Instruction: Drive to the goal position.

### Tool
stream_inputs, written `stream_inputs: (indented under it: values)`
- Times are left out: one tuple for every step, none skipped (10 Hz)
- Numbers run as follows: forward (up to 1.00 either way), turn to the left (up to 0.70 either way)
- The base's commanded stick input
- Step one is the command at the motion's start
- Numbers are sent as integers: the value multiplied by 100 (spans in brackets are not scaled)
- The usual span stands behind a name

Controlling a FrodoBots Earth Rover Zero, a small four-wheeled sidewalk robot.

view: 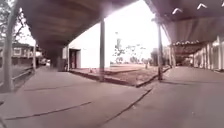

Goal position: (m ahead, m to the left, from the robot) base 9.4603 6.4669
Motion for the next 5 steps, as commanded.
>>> stream_inputs:
  values:
    - [85, 34]
    - [85, 34]
    - [85, 34]
    - [85, 34]
    - [85, 34]
